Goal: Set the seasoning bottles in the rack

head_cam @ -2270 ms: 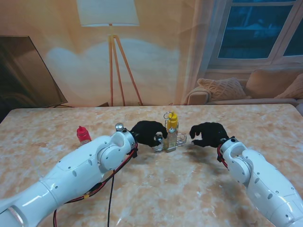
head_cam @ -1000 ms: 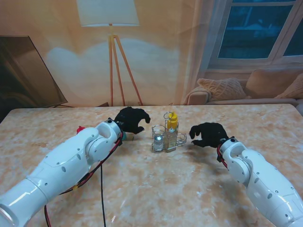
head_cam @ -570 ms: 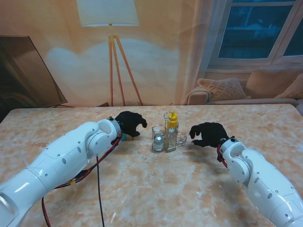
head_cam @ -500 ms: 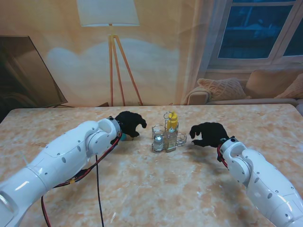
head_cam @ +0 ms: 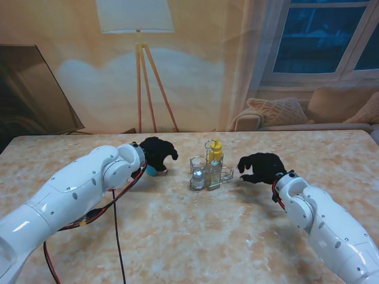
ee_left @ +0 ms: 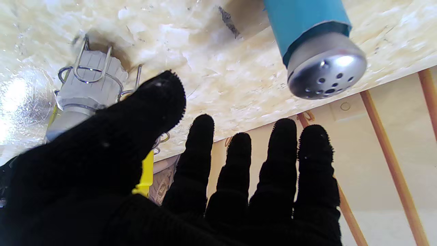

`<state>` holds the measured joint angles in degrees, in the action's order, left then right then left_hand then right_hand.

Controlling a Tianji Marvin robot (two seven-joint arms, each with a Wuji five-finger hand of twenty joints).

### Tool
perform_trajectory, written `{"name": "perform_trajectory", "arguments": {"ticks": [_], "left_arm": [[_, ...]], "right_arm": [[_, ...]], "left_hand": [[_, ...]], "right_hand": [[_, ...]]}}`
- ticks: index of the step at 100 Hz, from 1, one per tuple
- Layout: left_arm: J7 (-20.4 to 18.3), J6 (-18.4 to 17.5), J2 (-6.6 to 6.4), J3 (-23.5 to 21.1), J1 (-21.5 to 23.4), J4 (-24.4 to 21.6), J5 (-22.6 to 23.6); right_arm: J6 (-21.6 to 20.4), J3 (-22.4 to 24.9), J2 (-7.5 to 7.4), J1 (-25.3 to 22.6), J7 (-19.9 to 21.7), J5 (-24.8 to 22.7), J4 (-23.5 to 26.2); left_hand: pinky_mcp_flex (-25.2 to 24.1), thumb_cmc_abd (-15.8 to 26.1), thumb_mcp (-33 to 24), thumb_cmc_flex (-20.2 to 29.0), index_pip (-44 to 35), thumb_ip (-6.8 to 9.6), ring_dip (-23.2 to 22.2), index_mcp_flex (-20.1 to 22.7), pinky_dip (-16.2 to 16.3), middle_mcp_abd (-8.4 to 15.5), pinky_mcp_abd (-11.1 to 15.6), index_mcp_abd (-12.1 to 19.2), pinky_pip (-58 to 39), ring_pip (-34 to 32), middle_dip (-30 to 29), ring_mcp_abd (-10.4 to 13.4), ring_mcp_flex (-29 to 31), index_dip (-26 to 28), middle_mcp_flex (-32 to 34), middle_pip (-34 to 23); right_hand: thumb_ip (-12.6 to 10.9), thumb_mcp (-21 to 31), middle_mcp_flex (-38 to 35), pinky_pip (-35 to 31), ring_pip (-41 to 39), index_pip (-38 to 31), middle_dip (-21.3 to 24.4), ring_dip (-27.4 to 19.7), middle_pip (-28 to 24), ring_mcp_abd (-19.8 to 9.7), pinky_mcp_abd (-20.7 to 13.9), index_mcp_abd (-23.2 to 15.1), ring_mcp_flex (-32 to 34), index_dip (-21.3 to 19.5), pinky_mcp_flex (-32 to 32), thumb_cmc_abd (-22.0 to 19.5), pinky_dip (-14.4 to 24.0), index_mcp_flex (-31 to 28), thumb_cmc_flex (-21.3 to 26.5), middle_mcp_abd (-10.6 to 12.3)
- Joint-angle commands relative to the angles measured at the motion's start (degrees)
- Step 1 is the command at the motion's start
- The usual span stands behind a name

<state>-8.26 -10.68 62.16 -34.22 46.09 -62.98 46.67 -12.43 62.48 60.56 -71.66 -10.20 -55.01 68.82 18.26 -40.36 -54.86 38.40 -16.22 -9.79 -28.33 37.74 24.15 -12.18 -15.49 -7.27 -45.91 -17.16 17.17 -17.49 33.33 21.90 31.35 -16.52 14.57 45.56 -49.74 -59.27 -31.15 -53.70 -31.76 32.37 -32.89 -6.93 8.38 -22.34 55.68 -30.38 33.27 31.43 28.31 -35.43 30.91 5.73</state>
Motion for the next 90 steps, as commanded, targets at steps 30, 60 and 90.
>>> {"name": "perform_trajectory", "arguments": {"ticks": [30,60,90], "left_arm": [[-6.6,-2.0,-1.70,1.1,-2.4,0.3,0.8],[-5.7,-1.6,-1.58,4.9,-4.7,3.0,1.5],[-4.5,-0.7,-1.15,8.0,-6.4,5.2,1.3]], "right_arm": [[0.0,-0.2,0.20,-0.3,0.9,0.1,-0.2],[0.0,-0.3,0.20,-0.3,0.8,0.1,-0.2],[0.0,-0.3,0.19,-0.2,0.9,0.1,-0.3]], "left_hand": [[-0.4,-3.0,-2.6,-1.3,1.3,-0.28,1.9,-2.8,-1.6,2.5,-1.7,3.5,1.1,1.1,-1.0,-1.9,-2.4,-0.5,-4.9,1.4],[0.1,-3.7,-3.7,1.4,-0.1,-0.16,1.8,-3.6,-1.3,3.4,-1.6,5.8,1.0,0.9,-1.1,-1.8,-2.1,-0.4,-6.1,1.4],[1.4,-3.7,-4.3,4.9,-2.4,0.08,1.4,-3.5,-0.5,4.0,-1.1,7.1,-0.1,0.1,-0.9,-0.9,-0.6,-0.3,-5.8,0.7]], "right_hand": [[-0.3,1.4,-0.9,-1.1,-0.5,-0.4,-0.4,-0.1,-0.6,-0.5,0.7,-0.6,0.3,0.0,-0.3,0.7,-0.5,-0.4,0.5,-0.2],[-0.3,1.5,-0.9,-1.1,-0.5,-0.5,-0.4,-0.1,-0.6,-0.5,0.7,-0.6,0.4,0.0,-0.3,0.8,-0.5,-0.4,0.6,-0.2],[-0.3,1.5,-0.9,-1.1,-0.5,-0.5,-0.4,-0.1,-0.6,-0.6,0.7,-0.6,0.3,0.0,-0.3,0.9,-0.5,-0.3,0.6,-0.2]]}}
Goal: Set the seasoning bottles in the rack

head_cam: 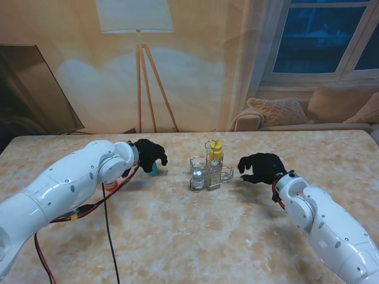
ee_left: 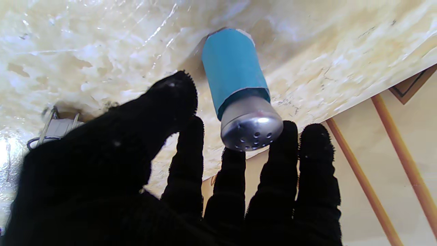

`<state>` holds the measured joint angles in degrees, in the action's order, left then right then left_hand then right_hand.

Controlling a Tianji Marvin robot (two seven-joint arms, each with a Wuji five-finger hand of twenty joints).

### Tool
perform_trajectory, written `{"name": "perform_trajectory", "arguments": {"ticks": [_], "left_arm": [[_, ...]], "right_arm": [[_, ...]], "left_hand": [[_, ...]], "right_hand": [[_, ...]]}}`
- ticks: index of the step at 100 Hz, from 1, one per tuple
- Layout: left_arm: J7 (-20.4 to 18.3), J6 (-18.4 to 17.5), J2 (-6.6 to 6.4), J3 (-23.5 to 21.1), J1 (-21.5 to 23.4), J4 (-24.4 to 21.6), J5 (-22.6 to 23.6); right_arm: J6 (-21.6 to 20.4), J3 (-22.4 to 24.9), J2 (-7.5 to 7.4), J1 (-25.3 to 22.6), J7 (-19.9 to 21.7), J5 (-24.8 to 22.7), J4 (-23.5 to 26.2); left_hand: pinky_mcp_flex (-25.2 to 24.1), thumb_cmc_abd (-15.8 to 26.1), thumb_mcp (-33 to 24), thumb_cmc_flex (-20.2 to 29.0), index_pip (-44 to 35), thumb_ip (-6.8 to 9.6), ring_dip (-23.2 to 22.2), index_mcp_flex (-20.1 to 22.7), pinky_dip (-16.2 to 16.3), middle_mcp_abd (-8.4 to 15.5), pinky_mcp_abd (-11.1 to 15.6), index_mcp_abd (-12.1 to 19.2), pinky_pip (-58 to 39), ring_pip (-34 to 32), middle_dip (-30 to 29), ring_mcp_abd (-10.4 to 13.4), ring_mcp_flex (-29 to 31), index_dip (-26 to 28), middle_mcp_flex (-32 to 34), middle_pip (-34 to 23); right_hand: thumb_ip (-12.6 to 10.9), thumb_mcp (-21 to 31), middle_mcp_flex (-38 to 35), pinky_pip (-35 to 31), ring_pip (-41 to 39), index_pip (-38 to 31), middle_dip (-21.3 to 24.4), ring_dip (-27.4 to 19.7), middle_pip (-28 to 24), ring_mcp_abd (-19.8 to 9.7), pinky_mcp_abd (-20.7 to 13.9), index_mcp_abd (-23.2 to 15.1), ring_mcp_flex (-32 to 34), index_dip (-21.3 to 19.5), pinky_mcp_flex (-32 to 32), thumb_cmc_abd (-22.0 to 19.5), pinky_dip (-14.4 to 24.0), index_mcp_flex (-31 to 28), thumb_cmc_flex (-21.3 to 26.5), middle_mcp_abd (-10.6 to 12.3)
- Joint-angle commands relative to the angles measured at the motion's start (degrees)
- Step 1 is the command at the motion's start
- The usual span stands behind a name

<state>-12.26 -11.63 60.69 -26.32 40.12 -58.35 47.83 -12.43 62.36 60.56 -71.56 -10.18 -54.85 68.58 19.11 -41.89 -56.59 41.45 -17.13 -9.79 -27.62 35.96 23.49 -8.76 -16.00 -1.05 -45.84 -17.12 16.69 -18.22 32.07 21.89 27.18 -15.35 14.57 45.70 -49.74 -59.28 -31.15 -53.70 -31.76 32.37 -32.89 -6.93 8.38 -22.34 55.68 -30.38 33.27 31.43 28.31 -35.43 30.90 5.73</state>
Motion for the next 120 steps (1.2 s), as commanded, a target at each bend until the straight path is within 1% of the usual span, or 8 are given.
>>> {"name": "perform_trajectory", "arguments": {"ticks": [1,7,26,46,58,67,104,120], "left_arm": [[-0.4,0.3,0.34,0.1,-0.4,0.6,0.1],[-0.2,0.5,0.45,0.6,-0.7,0.9,0.0],[0.7,0.9,0.83,2.2,-1.4,2.0,-0.3],[2.0,1.3,1.38,3.3,-1.8,3.1,-0.8],[2.2,1.7,1.68,3.5,-1.9,3.5,-1.4],[2.1,1.9,1.81,3.7,-2.0,3.7,-1.9],[1.2,2.0,1.78,4.9,-2.6,4.1,-2.3],[1.7,2.2,2.12,6.0,-3.1,5.0,-2.7]], "right_arm": [[0.0,-0.2,0.19,-0.3,0.9,0.0,0.0],[0.0,-0.2,0.20,-0.3,0.9,0.0,0.0],[0.0,-0.2,0.19,-0.3,0.8,0.0,0.0],[0.0,-0.1,0.18,-0.4,0.8,-0.1,0.0],[0.0,-0.1,0.18,-0.4,0.7,-0.1,-0.1],[-0.1,-0.2,0.17,-0.4,0.7,-0.1,-0.1],[-0.1,-0.1,0.14,-0.4,0.8,-0.2,-0.1],[-0.1,-0.1,0.13,-0.5,0.8,-0.3,0.0]], "left_hand": [[0.6,-2.2,-2.6,1.9,-1.5,0.09,0.6,-1.7,0.2,0.6,-0.5,0.9,-0.2,0.0,-0.4,-0.2,0.8,-0.3,-1.6,-0.5],[1.2,-2.1,-2.6,2.4,-1.9,0.11,0.4,-1.7,0.5,0.7,-0.5,1.2,-0.7,-0.4,-0.3,0.0,1.3,-0.3,-1.5,-0.7],[4.0,-1.0,-2.1,5.0,-5.5,0.28,-1.6,-0.3,3.2,1.3,1.3,1.8,-3.3,-2.3,0.4,2.2,4.5,0.3,-0.5,-2.0],[8.4,0.2,-1.3,6.4,-10.4,0.37,-5.5,1.8,5.5,2.0,4.8,1.6,-5.3,-5.7,1.4,6.0,9.7,2.3,0.9,-3.8],[11.2,1.2,-0.7,7.4,-12.7,0.44,-8.4,2.4,6.7,1.8,7.1,0.9,-6.7,-7.6,2.1,8.3,12.7,3.4,2.0,-5.0],[12.7,1.3,-0.6,8.3,-13.1,0.55,-9.5,2.4,7.0,1.4,8.7,0.6,-7.2,-8.3,2.3,9.7,14.0,3.5,2.5,-5.3],[12.4,-0.8,-2.0,9.7,-9.8,0.87,-9.1,0.2,7.0,0.7,8.4,0.2,-4.3,-4.6,2.0,8.6,12.0,1.5,1.4,-4.6],[13.5,0.0,-2.4,12.1,-9.4,1.37,-8.9,0.4,7.0,0.3,9.3,-0.2,-4.2,-4.9,2.1,9.2,12.6,1.2,1.5,-4.8]], "right_hand": [[-0.3,1.4,-0.9,-1.1,-0.5,-0.4,-0.4,-0.1,-0.6,-0.6,0.7,-0.6,0.4,0.1,-0.3,0.8,-0.5,-0.3,0.6,-0.2],[-0.3,1.4,-0.9,-1.1,-0.5,-0.5,-0.4,-0.1,-0.6,-0.5,0.7,-0.6,0.3,0.0,-0.3,0.9,-0.5,-0.4,0.6,-0.2],[-0.3,1.4,-0.9,-1.1,-0.5,-0.5,-0.4,-0.1,-0.6,-0.6,0.7,-0.6,0.3,0.1,-0.3,0.8,-0.5,-0.4,0.6,-0.2],[-0.3,1.4,-0.9,-1.1,-0.5,-0.5,-0.4,-0.1,-0.6,-0.5,0.7,-0.5,0.3,0.1,-0.4,0.8,-0.5,-0.4,0.6,-0.1],[-0.3,1.3,-0.9,-1.1,-0.5,-0.5,-0.4,-0.1,-0.6,-0.5,0.7,-0.6,0.3,0.1,-0.3,0.8,-0.5,-0.4,0.6,-0.2],[-0.4,1.4,-0.8,-1.1,-0.5,-0.5,-0.4,-0.1,-0.6,-0.6,0.6,-0.6,0.3,0.1,-0.3,0.7,-0.5,-0.4,0.6,-0.2],[-0.3,1.4,-0.8,-1.1,-0.5,-0.5,-0.4,-0.1,-0.6,-0.6,0.7,-0.6,0.3,0.1,-0.3,0.9,-0.5,-0.4,0.6,-0.2],[-0.3,1.5,-0.9,-1.1,-0.5,-0.5,-0.4,-0.1,-0.6,-0.6,0.7,-0.6,0.4,0.1,-0.3,1.0,-0.5,-0.3,0.7,-0.2]]}}
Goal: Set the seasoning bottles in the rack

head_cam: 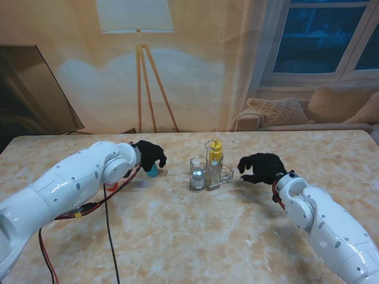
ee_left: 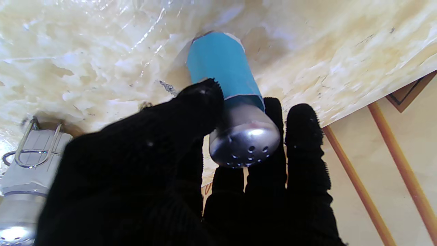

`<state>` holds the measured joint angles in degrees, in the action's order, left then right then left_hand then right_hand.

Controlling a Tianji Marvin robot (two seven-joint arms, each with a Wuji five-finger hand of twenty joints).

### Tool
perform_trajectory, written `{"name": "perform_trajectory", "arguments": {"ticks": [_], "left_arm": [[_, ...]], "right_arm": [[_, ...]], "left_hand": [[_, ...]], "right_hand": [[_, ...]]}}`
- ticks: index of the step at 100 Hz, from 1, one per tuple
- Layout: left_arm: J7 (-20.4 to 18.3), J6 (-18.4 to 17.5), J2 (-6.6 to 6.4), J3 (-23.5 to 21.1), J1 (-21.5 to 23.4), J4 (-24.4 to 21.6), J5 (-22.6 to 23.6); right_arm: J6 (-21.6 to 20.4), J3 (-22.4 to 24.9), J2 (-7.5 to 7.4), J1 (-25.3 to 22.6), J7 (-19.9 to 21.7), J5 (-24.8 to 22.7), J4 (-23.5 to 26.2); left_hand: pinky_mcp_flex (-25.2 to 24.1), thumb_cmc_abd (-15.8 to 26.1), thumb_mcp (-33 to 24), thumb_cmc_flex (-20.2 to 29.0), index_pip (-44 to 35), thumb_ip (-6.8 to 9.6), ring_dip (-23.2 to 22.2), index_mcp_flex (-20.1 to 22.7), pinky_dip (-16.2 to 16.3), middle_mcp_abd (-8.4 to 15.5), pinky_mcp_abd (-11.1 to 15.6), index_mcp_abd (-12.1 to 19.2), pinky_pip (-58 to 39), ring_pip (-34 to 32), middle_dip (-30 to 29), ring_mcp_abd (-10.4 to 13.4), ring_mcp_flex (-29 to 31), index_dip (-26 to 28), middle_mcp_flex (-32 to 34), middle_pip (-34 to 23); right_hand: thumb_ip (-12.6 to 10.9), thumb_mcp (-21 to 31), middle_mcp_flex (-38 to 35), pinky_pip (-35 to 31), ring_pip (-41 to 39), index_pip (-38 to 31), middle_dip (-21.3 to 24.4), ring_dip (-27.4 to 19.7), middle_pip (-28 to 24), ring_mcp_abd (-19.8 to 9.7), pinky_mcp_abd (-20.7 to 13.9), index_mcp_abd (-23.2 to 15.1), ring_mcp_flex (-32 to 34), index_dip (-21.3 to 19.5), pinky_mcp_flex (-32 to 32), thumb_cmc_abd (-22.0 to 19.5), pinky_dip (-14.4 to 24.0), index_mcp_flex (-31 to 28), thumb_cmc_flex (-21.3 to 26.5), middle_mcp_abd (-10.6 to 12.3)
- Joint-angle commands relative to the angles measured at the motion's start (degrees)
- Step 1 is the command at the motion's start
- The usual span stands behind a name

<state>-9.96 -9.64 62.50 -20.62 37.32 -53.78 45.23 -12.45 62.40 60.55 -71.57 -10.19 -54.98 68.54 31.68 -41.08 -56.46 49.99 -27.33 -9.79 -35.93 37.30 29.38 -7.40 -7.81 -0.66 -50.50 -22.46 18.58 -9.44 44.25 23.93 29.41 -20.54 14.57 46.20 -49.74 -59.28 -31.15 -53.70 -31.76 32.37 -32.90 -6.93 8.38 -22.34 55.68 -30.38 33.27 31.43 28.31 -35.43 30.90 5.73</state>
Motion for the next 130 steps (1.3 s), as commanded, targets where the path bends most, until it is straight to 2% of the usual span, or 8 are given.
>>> {"name": "perform_trajectory", "arguments": {"ticks": [1,20,40,61,69,86,115,130], "left_arm": [[-0.6,0.2,0.33,0.3,-0.3,0.5,-0.2],[0.8,0.5,0.85,0.8,-0.4,1.4,-0.4],[2.6,0.8,1.39,0.4,0.0,2.2,-0.7],[3.2,1.0,1.70,0.2,0.2,2.6,-1.1],[3.3,0.9,1.83,0.1,0.3,2.8,-1.4],[3.6,0.8,2.06,-0.7,0.7,2.9,-2.1],[3.5,0.5,2.17,-1.5,1.2,2.7,-2.9],[3.4,0.6,2.21,-1.6,1.3,2.7,-3.1]], "right_arm": [[-0.1,-0.1,0.14,-0.5,0.8,-0.2,0.0],[-0.1,-0.1,0.14,-0.4,0.8,-0.2,0.0],[0.0,-0.1,0.14,-0.4,0.7,-0.2,-0.1],[0.0,-0.2,0.14,-0.4,0.8,-0.1,-0.1],[0.0,-0.2,0.14,-0.4,0.9,-0.2,-0.1],[0.0,-0.2,0.14,-0.4,0.9,-0.1,-0.1],[0.0,-0.3,0.16,-0.3,1.1,0.1,-0.2],[0.0,-0.2,0.16,-0.3,1.0,0.1,-0.2]], "left_hand": [[1.1,-0.6,-2.6,3.8,0.8,1.42,-0.6,-0.9,1.1,-1.1,1.2,-0.6,0.4,0.4,0.2,0.5,0.5,-0.9,-0.7,0.4],[3.2,-1.0,3.3,10.5,-2.4,-3.74,-12.0,0.5,-4.3,-2.0,1.9,-1.4,-3.6,1.4,1.3,1.2,5.0,0.9,1.3,-1.2],[6.4,-0.6,8.6,14.2,-11.1,-4.09,-18.0,3.0,-5.9,-2.7,5.1,-3.1,-10.3,3.3,3.7,3.7,12.0,6.2,7.0,-4.7],[8.6,1.4,10.3,15.1,-16.8,-3.71,-17.7,4.1,-6.2,-1.7,7.2,-1.8,-11.9,2.3,6.4,5.9,14.7,8.5,12.1,-8.6],[8.9,2.4,11.2,16.0,-19.1,-3.22,-17.0,4.6,-6.7,-1.5,7.1,-1.1,-12.3,2.0,11.1,6.0,15.2,7.1,14.0,-7.6],[10.2,3.9,12.3,16.7,-19.8,-2.88,-14.6,6.2,-7.9,-0.8,7.3,-0.3,-12.0,3.1,12.2,5.8,16.4,6.0,16.9,-5.9],[11.3,4.2,12.5,16.8,-17.4,-2.08,-12.4,6.6,-10.4,-1.1,8.4,-1.1,-12.8,4.2,11.0,4.6,16.3,3.4,16.1,-4.6],[11.1,3.2,11.7,12.8,-15.0,-3.33,-12.4,6.3,-9.4,-1.4,7.8,-1.6,-10.5,4.9,5.5,3.0,14.2,3.2,13.4,-6.8]], "right_hand": [[-0.3,1.0,-0.9,-1.1,-0.5,-0.5,-0.4,-0.1,-0.6,-0.5,0.7,-0.5,0.3,0.1,-0.3,1.0,-0.5,-0.3,0.7,-0.2],[-0.3,1.1,-0.9,-1.1,-0.5,-0.5,-0.4,-0.1,-0.6,-0.6,0.7,-0.6,0.4,0.1,-0.3,1.0,-0.6,-0.4,0.8,-0.2],[-0.3,1.2,-0.9,-1.1,-0.5,-0.5,-0.4,-0.1,-0.6,-0.5,0.7,-0.6,0.4,0.0,-0.2,1.0,-0.6,-0.4,0.9,-0.1],[-0.4,1.2,-0.9,-1.1,-0.5,-0.5,-0.4,-0.1,-0.6,-0.5,0.6,-0.6,0.4,0.1,-0.2,1.0,-0.6,-0.4,1.0,-0.2],[-0.4,1.2,-0.9,-1.1,-0.5,-0.6,-0.4,-0.1,-0.6,-0.5,0.6,-0.6,0.4,0.0,-0.2,0.9,-0.6,-0.5,1.0,-0.2],[-0.4,1.2,-1.0,-1.1,-0.6,-0.6,-0.4,-0.1,-0.7,-0.5,0.5,-0.5,0.4,0.0,0.0,0.9,-0.6,-0.6,1.1,-0.3],[-0.5,1.1,-1.0,-1.2,-0.6,-0.7,-0.4,-0.1,-0.7,-0.5,0.4,-0.5,0.5,0.0,0.4,0.9,-0.6,-0.8,1.2,-0.3],[-0.5,1.2,-1.0,-1.1,-0.6,-0.7,-0.4,-0.1,-0.7,-0.5,0.4,-0.5,0.5,0.0,0.3,0.9,-0.7,-0.8,1.3,-0.3]]}}
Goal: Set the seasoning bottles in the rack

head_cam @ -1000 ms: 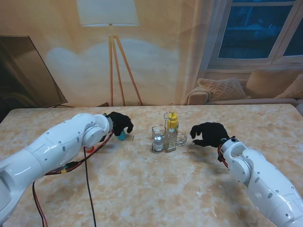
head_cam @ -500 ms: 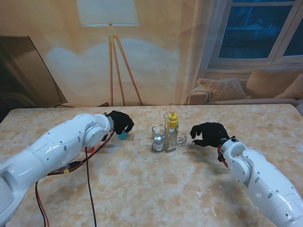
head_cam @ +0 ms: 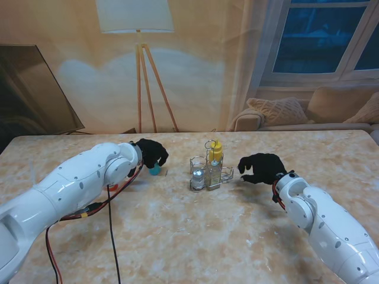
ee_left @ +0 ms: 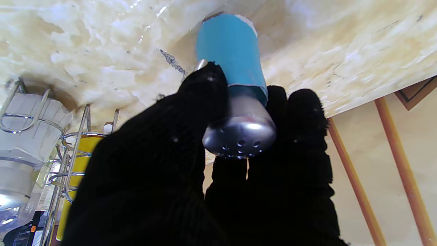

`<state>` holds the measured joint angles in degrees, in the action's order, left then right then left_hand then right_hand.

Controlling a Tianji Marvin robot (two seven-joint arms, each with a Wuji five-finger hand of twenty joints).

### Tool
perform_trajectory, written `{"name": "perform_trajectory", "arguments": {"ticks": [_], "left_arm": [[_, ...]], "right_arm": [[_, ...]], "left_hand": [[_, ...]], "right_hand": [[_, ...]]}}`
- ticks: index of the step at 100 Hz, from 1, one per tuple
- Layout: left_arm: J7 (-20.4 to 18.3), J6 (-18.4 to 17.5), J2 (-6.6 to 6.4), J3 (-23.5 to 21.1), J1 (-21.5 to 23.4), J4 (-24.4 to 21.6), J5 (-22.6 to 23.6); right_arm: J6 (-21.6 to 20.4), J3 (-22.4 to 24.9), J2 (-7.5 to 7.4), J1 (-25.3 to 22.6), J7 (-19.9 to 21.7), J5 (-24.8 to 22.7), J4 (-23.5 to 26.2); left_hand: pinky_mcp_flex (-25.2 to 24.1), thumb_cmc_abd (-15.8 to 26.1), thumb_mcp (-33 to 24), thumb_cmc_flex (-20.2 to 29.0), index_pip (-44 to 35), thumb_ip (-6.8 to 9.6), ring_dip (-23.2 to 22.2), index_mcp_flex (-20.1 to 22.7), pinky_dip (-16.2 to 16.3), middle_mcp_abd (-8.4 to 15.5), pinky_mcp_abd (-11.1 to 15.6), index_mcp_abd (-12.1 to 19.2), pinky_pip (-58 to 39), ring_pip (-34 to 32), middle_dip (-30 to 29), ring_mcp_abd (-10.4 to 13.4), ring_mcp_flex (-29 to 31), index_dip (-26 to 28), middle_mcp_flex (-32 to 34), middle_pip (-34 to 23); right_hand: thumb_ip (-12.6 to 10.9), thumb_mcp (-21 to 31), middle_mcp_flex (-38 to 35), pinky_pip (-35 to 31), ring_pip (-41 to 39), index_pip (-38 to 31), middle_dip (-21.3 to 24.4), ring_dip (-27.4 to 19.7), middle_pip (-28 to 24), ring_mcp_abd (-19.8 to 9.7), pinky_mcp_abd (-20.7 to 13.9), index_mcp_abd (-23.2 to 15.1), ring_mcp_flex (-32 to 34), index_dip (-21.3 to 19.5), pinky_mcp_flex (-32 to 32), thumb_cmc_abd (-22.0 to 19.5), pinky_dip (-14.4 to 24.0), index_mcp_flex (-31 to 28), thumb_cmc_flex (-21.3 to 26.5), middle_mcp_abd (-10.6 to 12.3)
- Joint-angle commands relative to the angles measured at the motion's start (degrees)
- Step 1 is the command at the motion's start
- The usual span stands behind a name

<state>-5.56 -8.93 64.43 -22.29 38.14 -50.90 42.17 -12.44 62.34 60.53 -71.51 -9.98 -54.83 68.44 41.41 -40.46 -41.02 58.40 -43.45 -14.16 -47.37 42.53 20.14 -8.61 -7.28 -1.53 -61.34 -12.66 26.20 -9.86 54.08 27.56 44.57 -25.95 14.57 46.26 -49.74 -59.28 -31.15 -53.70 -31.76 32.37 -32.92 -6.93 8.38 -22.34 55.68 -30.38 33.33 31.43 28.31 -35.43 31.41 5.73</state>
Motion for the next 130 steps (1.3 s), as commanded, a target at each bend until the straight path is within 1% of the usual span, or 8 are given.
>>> {"name": "perform_trajectory", "arguments": {"ticks": [1,16,29,37,60,85,105,130], "left_arm": [[-1.0,-0.1,0.28,0.1,0.5,-0.2,0.0],[-1.3,-0.2,0.03,0.6,0.2,-0.3,0.5],[-1.9,-0.8,-0.28,1.3,-0.3,-0.5,1.1],[-2.5,-1.1,-0.38,1.5,-0.5,-0.5,0.9],[-3.2,-1.3,-0.23,2.3,-0.9,-0.1,0.2],[-1.1,-1.0,0.35,2.1,-0.5,0.5,0.2],[-0.5,-1.3,0.28,1.0,0.2,-0.2,0.5],[-0.8,-1.8,-0.40,-1.1,1.3,-2.2,1.5]], "right_arm": [[-0.1,-0.2,0.18,-0.4,0.8,-0.1,-0.1],[-0.1,-0.2,0.18,-0.3,0.8,0.0,-0.1],[-0.1,-0.3,0.18,-0.3,0.9,0.0,-0.1],[-0.1,-0.3,0.17,-0.3,0.9,0.0,-0.1],[-0.1,-0.2,0.16,-0.3,0.8,-0.1,-0.2],[-0.1,-0.2,0.15,-0.3,0.6,-0.3,-0.2],[-0.1,-0.2,0.15,-0.3,0.6,-0.3,-0.2],[-0.1,-0.1,0.14,-0.4,0.6,-0.3,-0.2]], "left_hand": [[1.3,2.5,-3.7,4.1,1.3,1.00,-0.9,0.9,-0.1,-0.2,7.2,-0.8,0.5,-4.9,-2.3,3.3,4.1,-0.5,-1.9,-1.4],[1.1,1.8,-9.1,-2.4,5.0,0.79,3.1,0.2,3.6,-0.2,6.2,-1.6,6.0,-6.8,-3.8,2.4,-0.9,-0.3,-3.7,-0.4],[0.4,0.8,-13.9,-6.8,9.8,4.47,11.9,-0.6,6.8,-0.2,5.6,-2.6,11.3,-7.6,-4.7,2.0,-5.0,-0.4,-5.9,1.1],[-0.5,-1.6,-13.2,-3.3,11.5,1.63,13.4,-1.7,3.2,-0.4,5.3,-2.7,10.2,-7.9,-5.1,1.8,-6.3,-0.9,-7.1,1.6],[-2.5,-5.0,-11.8,4.6,12.9,0.87,7.5,-3.0,-4.6,-1.2,6.2,-2.9,2.4,-7.2,-5.4,1.2,-6.0,-1.3,-8.5,1.9],[0.9,-0.9,-7.2,7.3,2.8,1.02,0.7,0.6,-4.8,0.0,11.4,-0.9,-4.7,-5.2,-3.0,2.2,3.0,3.5,-2.0,-2.1],[1.9,0.4,-5.8,8.1,-7.7,1.29,-2.7,2.7,-3.9,2.6,10.4,2.4,-5.9,-6.4,5.0,2.6,6.0,3.0,4.6,-0.6],[2.2,1.0,-5.7,8.6,-10.5,1.40,-4.6,4.2,-3.1,4.1,10.9,3.4,-6.5,-8.3,6.4,2.6,6.6,3.1,7.8,0.0]], "right_hand": [[-0.5,1.1,-1.0,-1.1,-0.6,-0.7,-0.4,-0.1,-0.7,-0.5,0.4,-0.5,0.6,0.0,0.2,0.9,-0.7,-0.8,0.7,-0.3],[-0.5,1.2,-1.0,-1.1,-0.6,-0.7,-0.4,-0.1,-0.7,-0.5,0.5,-0.5,0.6,0.0,0.3,1.0,-0.7,-0.8,0.8,-0.3],[-0.4,1.3,-1.0,-1.1,-0.6,-0.7,-0.4,-0.1,-0.7,-0.5,0.5,-0.6,0.5,0.0,0.1,1.0,-0.7,-0.7,0.8,-0.2],[-0.4,1.3,-0.9,-1.1,-0.6,-0.7,-0.3,-0.1,-0.7,-0.5,0.6,-0.6,0.5,0.0,0.1,1.2,-0.7,-0.8,0.7,-0.2],[-0.4,1.7,-1.0,-1.1,-0.5,-0.7,-0.3,-0.1,-0.7,-0.6,0.5,-0.7,0.6,0.0,0.2,1.5,-0.7,-0.8,1.0,-0.2],[-0.3,2.0,-1.1,-1.1,-0.6,-0.8,-0.3,-0.1,-0.8,-0.6,0.5,-0.8,0.7,0.0,0.3,1.6,-0.7,-0.9,1.1,-0.1],[-0.3,2.0,-1.1,-1.1,-0.5,-0.9,-0.3,-0.1,-0.8,-0.7,0.4,-0.7,0.6,0.0,0.2,1.6,-0.8,-1.0,1.0,-0.1],[-0.3,1.9,-1.1,-1.1,-0.6,-0.9,-0.3,-0.1,-0.8,-0.6,0.6,-0.7,0.6,0.1,0.1,1.4,-0.8,-0.9,0.9,0.0]]}}
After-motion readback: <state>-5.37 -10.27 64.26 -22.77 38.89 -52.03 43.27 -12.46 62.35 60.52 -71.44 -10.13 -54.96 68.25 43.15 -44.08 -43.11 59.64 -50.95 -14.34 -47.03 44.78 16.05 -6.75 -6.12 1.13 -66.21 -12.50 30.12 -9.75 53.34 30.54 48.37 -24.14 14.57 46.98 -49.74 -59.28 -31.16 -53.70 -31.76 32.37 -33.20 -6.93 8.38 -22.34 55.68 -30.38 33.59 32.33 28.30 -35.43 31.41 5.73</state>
